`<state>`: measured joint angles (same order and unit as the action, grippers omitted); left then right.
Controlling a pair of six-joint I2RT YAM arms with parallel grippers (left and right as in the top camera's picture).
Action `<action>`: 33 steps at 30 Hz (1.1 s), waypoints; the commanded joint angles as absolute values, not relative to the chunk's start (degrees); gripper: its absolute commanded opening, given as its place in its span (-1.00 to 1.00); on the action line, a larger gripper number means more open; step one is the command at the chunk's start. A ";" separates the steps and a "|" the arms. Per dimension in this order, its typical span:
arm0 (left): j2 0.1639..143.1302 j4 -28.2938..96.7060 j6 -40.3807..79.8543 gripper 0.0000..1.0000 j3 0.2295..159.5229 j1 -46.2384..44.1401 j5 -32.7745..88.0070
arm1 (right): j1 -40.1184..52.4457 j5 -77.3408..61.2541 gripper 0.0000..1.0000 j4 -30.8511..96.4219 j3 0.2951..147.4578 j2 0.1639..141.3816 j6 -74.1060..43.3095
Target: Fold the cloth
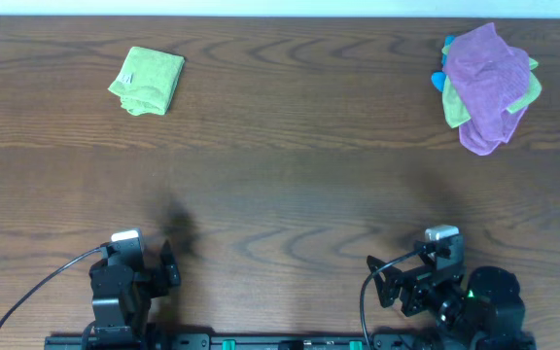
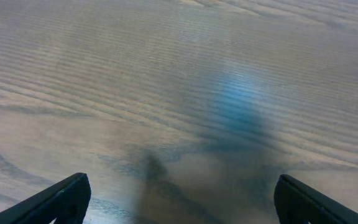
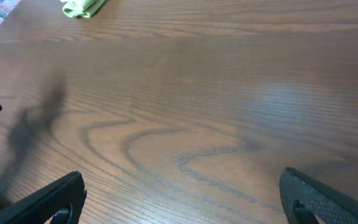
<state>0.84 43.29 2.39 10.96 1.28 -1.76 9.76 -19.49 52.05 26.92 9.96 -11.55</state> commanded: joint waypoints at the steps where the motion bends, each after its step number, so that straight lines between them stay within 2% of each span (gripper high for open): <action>1: 0.21 44.12 -0.03 0.91 9.65 0.99 -2.33 | 9.34 -19.29 0.98 52.14 26.83 9.50 -12.16; 24: 0.25 44.12 -0.03 0.91 9.65 0.99 -2.33 | 9.34 -18.87 0.99 52.64 26.83 9.50 -11.51; 33: 0.25 44.12 -0.03 0.91 9.65 0.99 -2.33 | 6.87 -4.29 0.99 51.53 23.64 9.23 -3.92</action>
<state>0.84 43.29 1.02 10.96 1.28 -1.74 8.27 -9.87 52.42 25.85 9.96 -8.54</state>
